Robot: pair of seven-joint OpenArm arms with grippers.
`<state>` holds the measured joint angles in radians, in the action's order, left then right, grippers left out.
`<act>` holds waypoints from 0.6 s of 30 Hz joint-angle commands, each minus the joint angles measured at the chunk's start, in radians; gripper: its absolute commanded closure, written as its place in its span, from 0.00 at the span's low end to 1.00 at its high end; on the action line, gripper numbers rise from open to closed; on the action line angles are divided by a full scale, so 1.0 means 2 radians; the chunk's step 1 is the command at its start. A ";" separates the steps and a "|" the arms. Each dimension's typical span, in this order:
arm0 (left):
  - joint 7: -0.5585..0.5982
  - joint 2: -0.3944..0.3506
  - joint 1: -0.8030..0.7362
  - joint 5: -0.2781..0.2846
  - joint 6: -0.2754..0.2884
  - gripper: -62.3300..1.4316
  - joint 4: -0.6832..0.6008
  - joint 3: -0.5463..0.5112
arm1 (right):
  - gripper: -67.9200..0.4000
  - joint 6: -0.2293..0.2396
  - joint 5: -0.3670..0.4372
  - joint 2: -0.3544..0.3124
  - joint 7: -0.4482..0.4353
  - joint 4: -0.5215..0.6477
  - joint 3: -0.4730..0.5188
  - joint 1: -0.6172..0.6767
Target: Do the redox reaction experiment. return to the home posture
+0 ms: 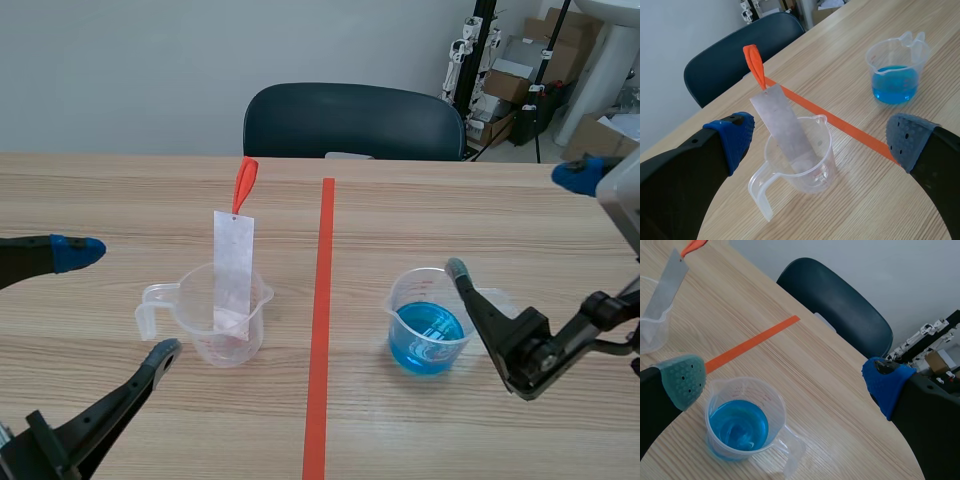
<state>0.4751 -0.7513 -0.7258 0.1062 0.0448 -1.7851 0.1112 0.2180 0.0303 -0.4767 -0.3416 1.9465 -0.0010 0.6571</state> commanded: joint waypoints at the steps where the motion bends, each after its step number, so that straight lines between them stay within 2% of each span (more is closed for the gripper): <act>1: 0.007 0.002 -0.001 0.003 -0.002 0.11 -0.006 0.001 | 0.00 0.007 -0.001 0.003 -0.015 0.001 0.005 -0.004; 5: 0.008 0.002 -0.001 0.003 -0.002 0.11 -0.006 0.001 | 0.00 0.031 -0.001 0.003 -0.015 0.001 0.005 -0.004; 9: 0.013 0.002 -0.001 0.003 -0.002 0.11 -0.006 0.001 | 0.00 0.040 -0.001 0.003 -0.015 0.001 0.005 -0.004; 18: 0.013 0.002 -0.001 0.003 -0.002 0.11 -0.006 0.001 | 0.00 0.045 -0.001 0.001 -0.015 0.001 0.004 -0.004</act>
<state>0.4850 -0.7509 -0.7258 0.1062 0.0448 -1.7851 0.1112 0.3115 0.0231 -0.4713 -0.3611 1.9465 -0.0010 0.6571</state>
